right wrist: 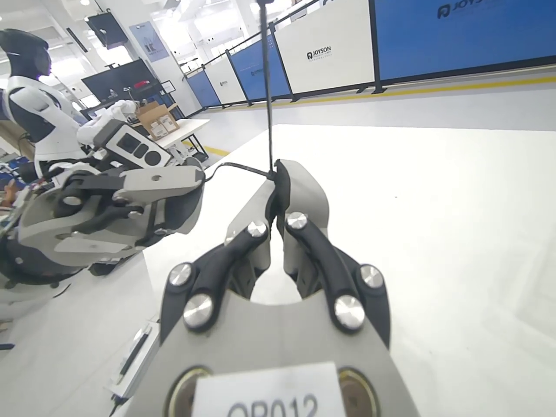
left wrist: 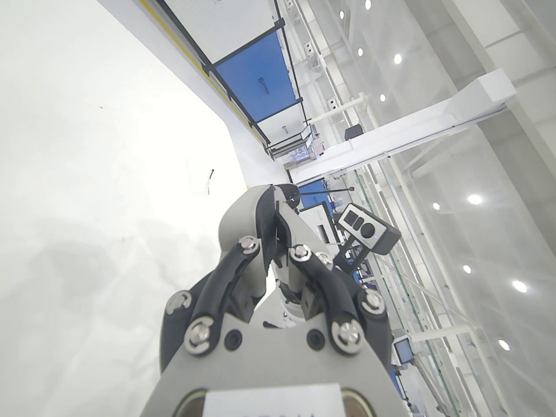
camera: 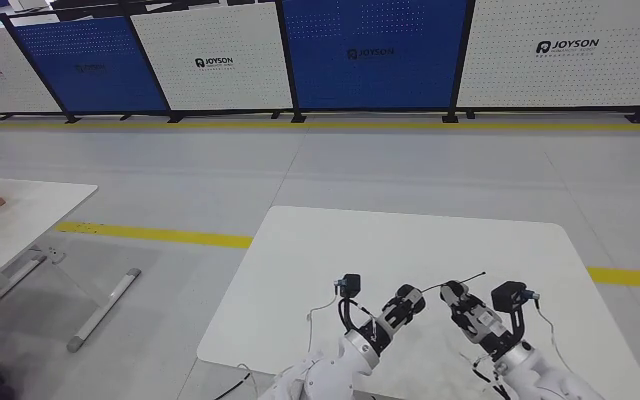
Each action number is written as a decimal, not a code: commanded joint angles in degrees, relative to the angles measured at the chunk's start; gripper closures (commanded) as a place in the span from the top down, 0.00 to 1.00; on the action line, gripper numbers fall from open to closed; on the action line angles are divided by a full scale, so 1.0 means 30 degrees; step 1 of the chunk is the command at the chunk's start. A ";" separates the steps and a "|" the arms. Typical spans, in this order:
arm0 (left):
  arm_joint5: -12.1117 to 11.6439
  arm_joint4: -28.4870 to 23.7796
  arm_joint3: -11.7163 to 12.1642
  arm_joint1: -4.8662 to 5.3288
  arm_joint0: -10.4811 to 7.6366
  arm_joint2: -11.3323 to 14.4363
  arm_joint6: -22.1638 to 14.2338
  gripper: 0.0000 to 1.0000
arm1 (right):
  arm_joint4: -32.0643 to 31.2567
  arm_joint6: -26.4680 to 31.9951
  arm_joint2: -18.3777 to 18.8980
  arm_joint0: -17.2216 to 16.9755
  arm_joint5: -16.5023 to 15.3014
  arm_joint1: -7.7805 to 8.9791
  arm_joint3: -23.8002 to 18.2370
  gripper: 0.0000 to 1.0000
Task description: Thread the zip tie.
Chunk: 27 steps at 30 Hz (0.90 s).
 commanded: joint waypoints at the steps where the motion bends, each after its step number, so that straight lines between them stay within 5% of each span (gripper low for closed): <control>1: -0.0148 -0.0262 -0.0177 0.0017 0.0093 -0.0099 -0.0099 0.87 | -0.0082 0.0075 0.0069 -0.0016 0.0133 -0.0035 0.0037 0.00; 2: -0.0232 -0.0362 -0.0293 0.0034 0.0173 -0.0211 -0.0046 1.00 | -0.0126 0.0092 0.0092 -0.0018 0.0240 -0.0059 0.0065 0.00; 10: -0.1831 -0.0411 -0.1677 0.0548 0.3002 -0.2539 0.1565 1.00 | -0.0237 0.0263 0.0302 -0.0067 0.0857 -0.0230 0.0010 0.00; 27: -0.1831 -0.0411 -0.1677 0.0548 0.3002 -0.2539 0.1565 1.00 | -0.0237 0.0263 0.0302 -0.0067 0.0857 -0.0230 0.0010 0.00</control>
